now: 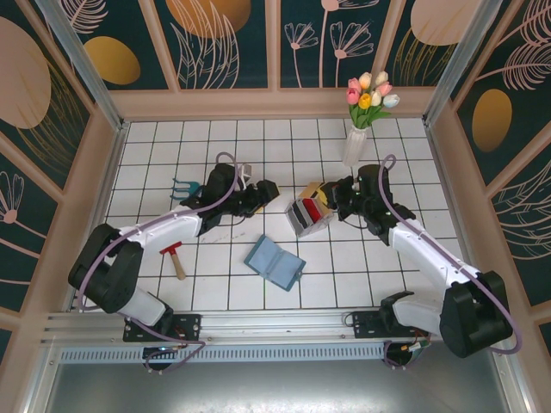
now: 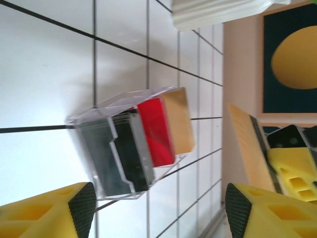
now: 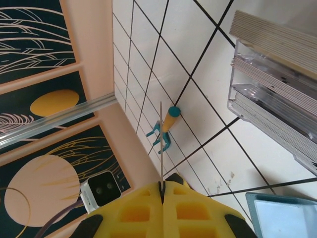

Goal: Put the credit cards into the card holder
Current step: Rotate the card holder at the bottom-center of the table.

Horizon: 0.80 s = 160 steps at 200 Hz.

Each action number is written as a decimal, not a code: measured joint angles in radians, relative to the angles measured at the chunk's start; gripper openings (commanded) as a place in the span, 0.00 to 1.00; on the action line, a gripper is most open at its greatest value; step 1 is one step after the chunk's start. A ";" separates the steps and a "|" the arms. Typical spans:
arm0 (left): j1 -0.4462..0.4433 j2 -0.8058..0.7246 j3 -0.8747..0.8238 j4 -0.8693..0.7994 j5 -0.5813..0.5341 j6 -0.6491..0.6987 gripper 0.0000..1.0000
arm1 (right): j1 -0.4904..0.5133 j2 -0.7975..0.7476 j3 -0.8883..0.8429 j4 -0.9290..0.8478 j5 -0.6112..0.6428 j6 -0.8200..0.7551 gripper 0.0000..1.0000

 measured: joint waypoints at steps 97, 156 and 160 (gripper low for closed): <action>-0.027 -0.062 -0.182 -0.288 -0.081 0.334 0.76 | 0.248 0.029 0.043 -0.094 0.160 -0.391 0.00; -0.029 -0.052 -0.220 -0.255 -0.013 0.360 0.49 | 0.393 0.028 -0.063 -0.103 0.209 -0.471 0.00; -0.030 -0.048 -0.220 -0.252 -0.010 0.370 0.45 | 0.399 0.028 -0.063 -0.102 0.214 -0.472 0.00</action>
